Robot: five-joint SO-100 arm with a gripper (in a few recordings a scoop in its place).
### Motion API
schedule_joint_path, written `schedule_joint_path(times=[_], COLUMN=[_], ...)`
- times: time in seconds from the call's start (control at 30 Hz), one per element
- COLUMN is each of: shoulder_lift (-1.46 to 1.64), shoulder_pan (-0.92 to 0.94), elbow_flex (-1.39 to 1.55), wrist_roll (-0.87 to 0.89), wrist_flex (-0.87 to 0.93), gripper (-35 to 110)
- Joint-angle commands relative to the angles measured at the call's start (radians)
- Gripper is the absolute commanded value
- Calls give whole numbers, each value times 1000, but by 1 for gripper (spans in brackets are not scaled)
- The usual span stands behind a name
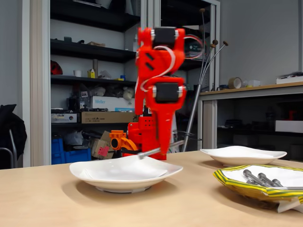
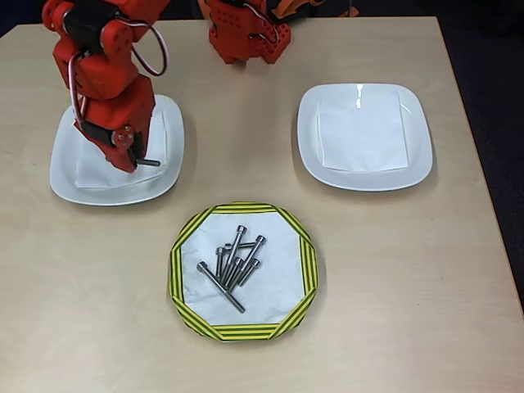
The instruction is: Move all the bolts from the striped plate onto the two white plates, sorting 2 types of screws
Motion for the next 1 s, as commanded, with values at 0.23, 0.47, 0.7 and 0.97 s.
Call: schedule_joint_path(times=[0.23,0.47,0.7,0.97], shoulder_lift=[28,41,55,-28], shoulder_pan=[121,46,-204,-403], elbow_flex=[132,107,-123,-184], wrist_roll=[-29,3,172,476], wrist_flex=[-17,14,49,-35], gripper=[16,18,15,16])
